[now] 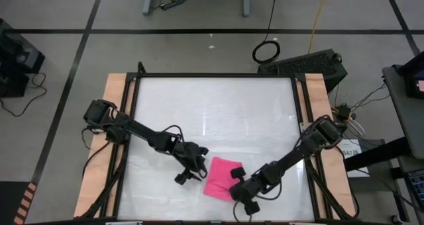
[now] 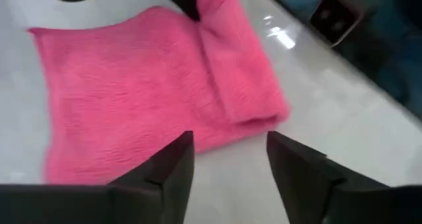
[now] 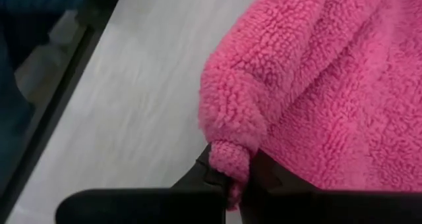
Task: Roll towel
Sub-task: Roll the pink towel
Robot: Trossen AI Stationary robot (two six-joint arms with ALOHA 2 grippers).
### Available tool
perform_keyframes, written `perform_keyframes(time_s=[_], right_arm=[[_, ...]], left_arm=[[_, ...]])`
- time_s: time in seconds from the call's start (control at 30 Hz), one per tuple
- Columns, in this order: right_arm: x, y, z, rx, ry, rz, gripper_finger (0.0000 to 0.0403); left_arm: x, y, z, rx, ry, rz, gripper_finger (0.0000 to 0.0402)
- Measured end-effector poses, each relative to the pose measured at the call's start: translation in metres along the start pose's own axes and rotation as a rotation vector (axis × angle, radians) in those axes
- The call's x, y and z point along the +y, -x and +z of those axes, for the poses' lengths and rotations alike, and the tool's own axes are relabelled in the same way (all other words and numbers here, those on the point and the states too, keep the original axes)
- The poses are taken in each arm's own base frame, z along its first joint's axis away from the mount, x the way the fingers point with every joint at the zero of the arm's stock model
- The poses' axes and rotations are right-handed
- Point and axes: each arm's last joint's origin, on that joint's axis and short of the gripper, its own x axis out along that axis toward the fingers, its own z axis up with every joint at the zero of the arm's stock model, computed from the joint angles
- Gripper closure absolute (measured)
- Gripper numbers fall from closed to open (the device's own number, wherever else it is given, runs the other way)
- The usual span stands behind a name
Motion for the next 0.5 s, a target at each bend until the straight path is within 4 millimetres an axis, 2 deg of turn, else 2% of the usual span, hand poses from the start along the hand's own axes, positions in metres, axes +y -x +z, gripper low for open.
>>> perform_keyframes(time_s=[0.23, 0.33, 0.5], right_arm=[[0.002, 0.014, 0.0, 0.005, 0.073, -0.035, 0.0399], [-0.002, 0.016, 0.0, 0.02, 0.064, -0.042, 0.0399], [-0.005, 0.016, 0.001, 0.018, 0.058, -0.04, 0.0399]], left_arm=[[0.017, -0.007, 0.004, -0.107, -0.069, 0.093, 0.0192], [0.027, -0.016, 0.002, -0.092, -0.055, 0.084, 0.0192], [0.039, -0.043, -0.005, -0.045, -0.055, 0.045, 0.0192]])
